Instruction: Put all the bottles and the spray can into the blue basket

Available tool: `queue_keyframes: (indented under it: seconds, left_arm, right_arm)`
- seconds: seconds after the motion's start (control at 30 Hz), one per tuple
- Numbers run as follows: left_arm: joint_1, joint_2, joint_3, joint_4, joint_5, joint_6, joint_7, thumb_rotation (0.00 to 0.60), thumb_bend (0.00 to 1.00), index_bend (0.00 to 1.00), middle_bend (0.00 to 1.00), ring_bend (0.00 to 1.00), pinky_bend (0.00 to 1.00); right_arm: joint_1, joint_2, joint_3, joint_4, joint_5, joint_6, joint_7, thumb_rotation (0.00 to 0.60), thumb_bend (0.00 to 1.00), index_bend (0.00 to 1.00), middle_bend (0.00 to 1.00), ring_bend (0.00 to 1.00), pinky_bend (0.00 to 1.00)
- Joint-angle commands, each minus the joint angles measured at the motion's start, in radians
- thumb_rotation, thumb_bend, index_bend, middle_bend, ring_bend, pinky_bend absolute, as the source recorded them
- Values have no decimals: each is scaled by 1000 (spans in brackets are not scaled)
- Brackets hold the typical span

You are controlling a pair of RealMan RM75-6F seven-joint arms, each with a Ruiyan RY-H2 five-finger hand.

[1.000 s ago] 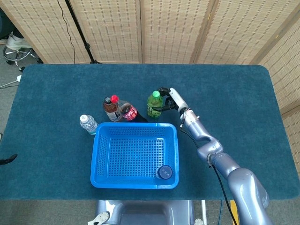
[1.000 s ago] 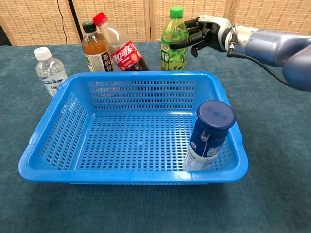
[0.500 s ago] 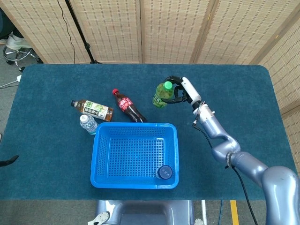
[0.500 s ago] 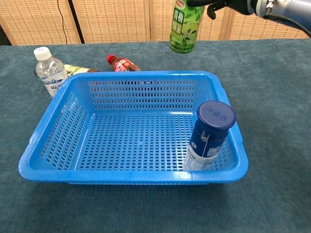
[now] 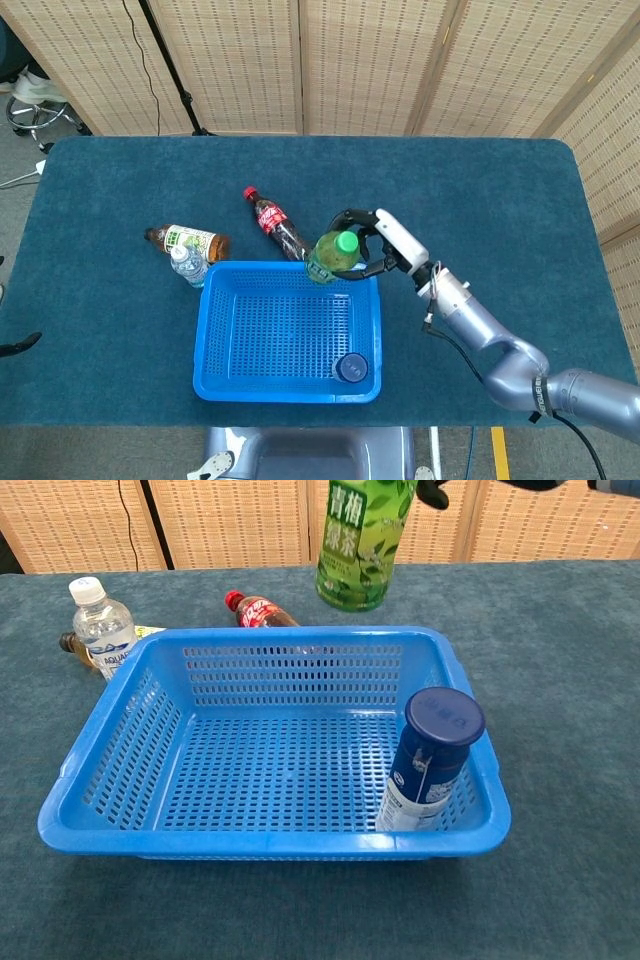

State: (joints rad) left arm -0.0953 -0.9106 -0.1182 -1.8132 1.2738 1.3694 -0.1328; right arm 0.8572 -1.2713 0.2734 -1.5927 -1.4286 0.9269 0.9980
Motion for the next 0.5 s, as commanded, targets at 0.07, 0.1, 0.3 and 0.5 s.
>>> queue_keyframes:
  seconds: [0.07,0.1,0.3,0.5]
  left_arm:
    - [3,0,2,0,3,4,-2,600,63,0,0,0,0]
    - [3,0,3,0,5,4,-3,600,63,0,0,0,0]
    - [6,2,7,2,15,7,-13,600,63,0,0,0,0]
    - [6,1,8,2,19,11,-13,600,63,0,0,0,0]
  right_arm:
    - [-9,-13,-52,-39,-24,-31,-52,600,759,567,631,591,717]
    - [-8,-23,-66,-38,-28,-42,-66,600,759,567,631,591,717]
    - [-10,-48,-134,-16,-53,-92,-126,600,759,564,628,583,706]
    - [-23,-37,-179,55,-100,-76,-298,600,403,373,341,240,354]
